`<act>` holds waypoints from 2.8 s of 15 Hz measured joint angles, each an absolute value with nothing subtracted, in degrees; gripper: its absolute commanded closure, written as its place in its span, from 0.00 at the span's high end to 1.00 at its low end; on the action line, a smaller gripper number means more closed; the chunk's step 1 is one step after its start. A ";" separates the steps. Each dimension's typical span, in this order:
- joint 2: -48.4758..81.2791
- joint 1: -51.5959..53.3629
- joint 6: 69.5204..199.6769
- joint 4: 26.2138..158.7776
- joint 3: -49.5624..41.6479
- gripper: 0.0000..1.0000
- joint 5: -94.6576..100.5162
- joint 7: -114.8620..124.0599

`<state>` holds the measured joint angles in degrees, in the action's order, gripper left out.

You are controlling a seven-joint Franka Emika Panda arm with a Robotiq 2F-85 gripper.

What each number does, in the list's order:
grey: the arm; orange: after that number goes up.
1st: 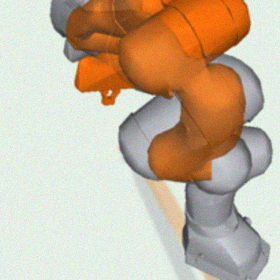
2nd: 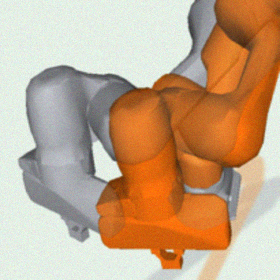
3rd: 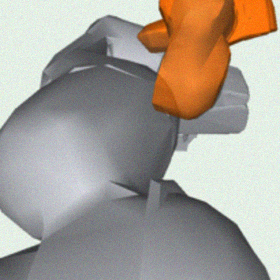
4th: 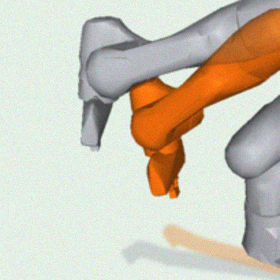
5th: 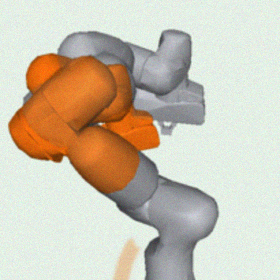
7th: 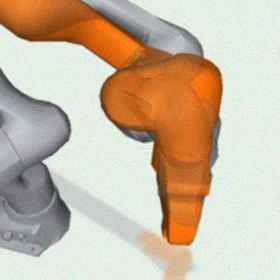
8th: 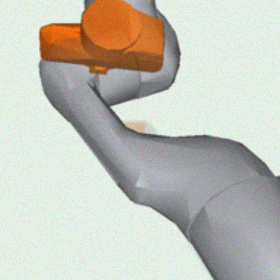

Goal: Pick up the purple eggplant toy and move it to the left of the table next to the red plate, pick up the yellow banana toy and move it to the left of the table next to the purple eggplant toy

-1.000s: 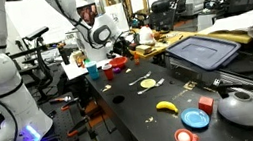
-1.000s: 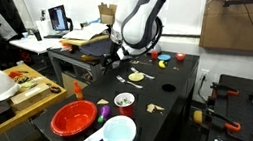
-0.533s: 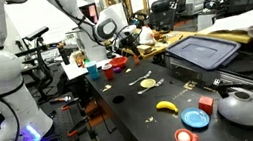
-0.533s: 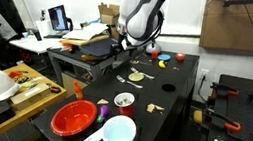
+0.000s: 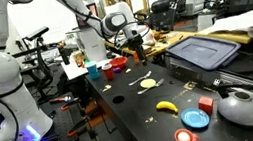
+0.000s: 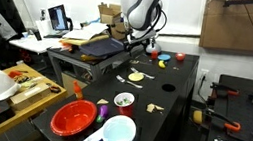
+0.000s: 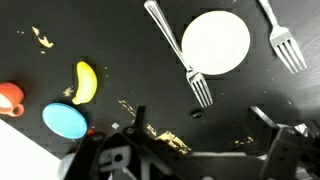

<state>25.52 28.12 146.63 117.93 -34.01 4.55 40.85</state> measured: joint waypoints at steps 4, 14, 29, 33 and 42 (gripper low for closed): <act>25.87 14.67 140.34 114.39 -26.35 1.00 4.32 40.98; 36.37 -7.73 133.35 105.25 -19.63 1.00 -4.50 40.97; 44.97 -15.22 132.75 97.59 -15.98 0.42 -10.99 37.06; 45.89 -16.01 132.74 96.87 -15.69 0.12 -11.81 35.09; 44.66 -16.37 129.92 96.83 -13.60 0.07 -14.35 27.78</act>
<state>44.66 -16.37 129.92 96.83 -13.60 -14.35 27.78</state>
